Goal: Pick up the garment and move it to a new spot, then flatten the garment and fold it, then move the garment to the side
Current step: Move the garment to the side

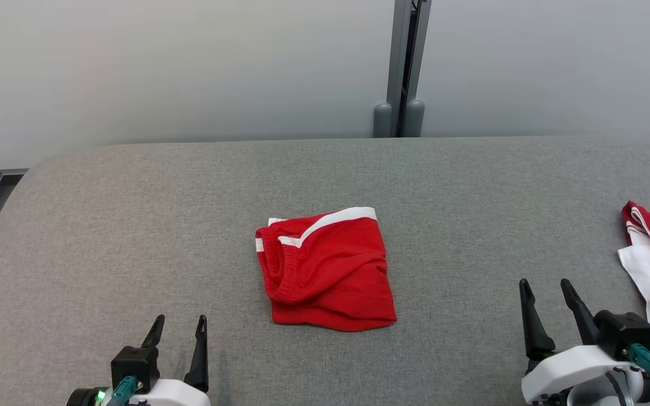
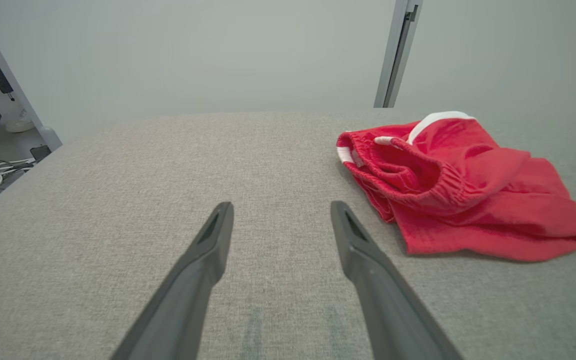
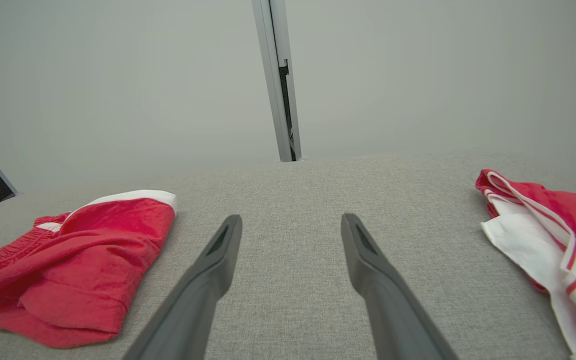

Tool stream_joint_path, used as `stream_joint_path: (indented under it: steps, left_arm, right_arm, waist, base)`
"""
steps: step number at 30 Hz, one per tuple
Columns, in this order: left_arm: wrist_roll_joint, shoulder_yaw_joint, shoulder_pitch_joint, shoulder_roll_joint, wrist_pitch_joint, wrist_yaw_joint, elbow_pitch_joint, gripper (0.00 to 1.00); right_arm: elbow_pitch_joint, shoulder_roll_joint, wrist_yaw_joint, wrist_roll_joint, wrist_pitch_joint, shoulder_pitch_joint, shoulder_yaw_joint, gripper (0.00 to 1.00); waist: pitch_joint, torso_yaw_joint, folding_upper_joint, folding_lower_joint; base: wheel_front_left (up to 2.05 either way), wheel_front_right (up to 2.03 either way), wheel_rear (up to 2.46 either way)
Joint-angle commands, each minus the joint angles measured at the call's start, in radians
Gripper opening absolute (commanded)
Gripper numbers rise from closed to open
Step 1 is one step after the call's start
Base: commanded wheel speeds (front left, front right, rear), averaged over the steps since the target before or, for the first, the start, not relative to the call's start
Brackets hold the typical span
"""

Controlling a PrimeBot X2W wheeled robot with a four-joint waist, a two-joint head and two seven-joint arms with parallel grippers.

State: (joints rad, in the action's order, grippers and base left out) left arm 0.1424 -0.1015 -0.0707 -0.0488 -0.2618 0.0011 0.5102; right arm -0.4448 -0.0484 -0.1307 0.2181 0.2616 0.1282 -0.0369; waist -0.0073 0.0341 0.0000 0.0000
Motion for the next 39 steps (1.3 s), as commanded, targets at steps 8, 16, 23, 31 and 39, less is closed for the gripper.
stream_joint_path:
  steps: [8,16,23,31,39]
  left_arm:
    - [0.014,-0.016,-0.022,-0.005,-0.004,-0.005,-0.01,1.0]
    - [0.023,-0.061,-0.068,-0.005,-0.004,-0.01,-0.008,1.0]
    - [0.035,-0.078,-0.1,-0.005,-0.004,-0.011,0.002,1.0]
    - [0.056,-0.095,-0.113,-0.004,-0.004,-0.014,0.01,1.0]
    - [0.058,-0.087,-0.109,-0.004,-0.004,-0.009,0.012,1.0]
  right_arm:
    - [-0.005,-0.006,0.0,0.067,0.004,0.014,-0.053,1.0]
    - [-0.047,-0.006,0.0,0.135,0.004,0.111,-0.143,1.0]
    - [-0.179,-0.007,0.0,0.22,0.004,0.249,-0.192,1.0]
    - [-0.395,-0.007,0.0,0.331,0.004,0.362,-0.264,1.0]
    - [-0.527,0.0,-0.001,0.434,0.0,0.414,-0.418,0.1]
  waist:
    - [0.044,0.023,0.0,0.0]
    - [0.123,0.107,0.0,0.0]
    - [0.174,0.197,0.0,0.0]
    - [0.199,0.25,0.0,0.0]
    - [0.199,0.246,0.0,0.0]
  base:
    - [0.0,0.0,0.0]
    - [0.0,0.0,0.0]
    - [0.0,0.0,0.0]
    - [0.0,0.0,0.0]
    - [0.0,0.0,0.0]
